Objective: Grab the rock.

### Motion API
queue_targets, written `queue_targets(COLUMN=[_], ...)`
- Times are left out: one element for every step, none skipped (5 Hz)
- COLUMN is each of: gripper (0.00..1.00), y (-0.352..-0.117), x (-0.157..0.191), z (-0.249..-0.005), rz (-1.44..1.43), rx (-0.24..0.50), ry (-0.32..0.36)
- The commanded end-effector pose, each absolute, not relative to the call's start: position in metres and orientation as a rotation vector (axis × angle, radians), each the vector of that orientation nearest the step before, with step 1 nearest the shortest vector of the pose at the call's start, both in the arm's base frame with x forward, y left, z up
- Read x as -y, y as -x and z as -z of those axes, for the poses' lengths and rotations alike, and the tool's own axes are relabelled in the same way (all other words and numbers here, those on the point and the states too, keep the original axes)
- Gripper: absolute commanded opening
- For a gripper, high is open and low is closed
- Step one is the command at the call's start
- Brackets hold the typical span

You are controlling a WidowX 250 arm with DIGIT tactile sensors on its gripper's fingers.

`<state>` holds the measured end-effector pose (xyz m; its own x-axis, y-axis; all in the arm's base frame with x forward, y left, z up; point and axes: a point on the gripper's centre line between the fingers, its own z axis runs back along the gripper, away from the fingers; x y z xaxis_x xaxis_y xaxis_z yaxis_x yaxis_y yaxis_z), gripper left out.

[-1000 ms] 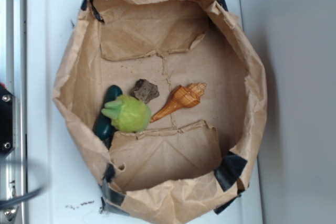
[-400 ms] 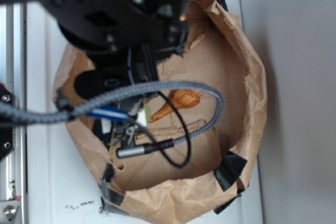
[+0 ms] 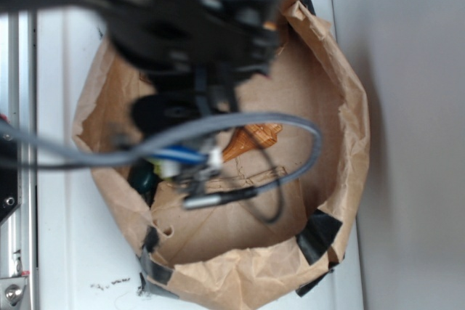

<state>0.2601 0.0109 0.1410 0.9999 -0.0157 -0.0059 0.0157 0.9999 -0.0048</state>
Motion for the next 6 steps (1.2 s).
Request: queue_targets(gripper=[1.00, 1.00, 1.00, 1.00, 1.00, 1.00], y=[-0.277, -0.277, -0.277, -0.277, -0.284, -0.284], x=[-0.046, -0.046, -0.046, -0.046, -0.048, -0.042], z=[-0.083, -0.083, -0.083, -0.083, -0.069, -0.050], rz=[-0.153, -0.153, -0.153, -0.153, -0.247, -0.303], rx=[-0.003, -0.003, -0.003, -0.003, -0.015, 0.040], ry=[0.021, 0.021, 0.021, 0.021, 0.038, -0.014])
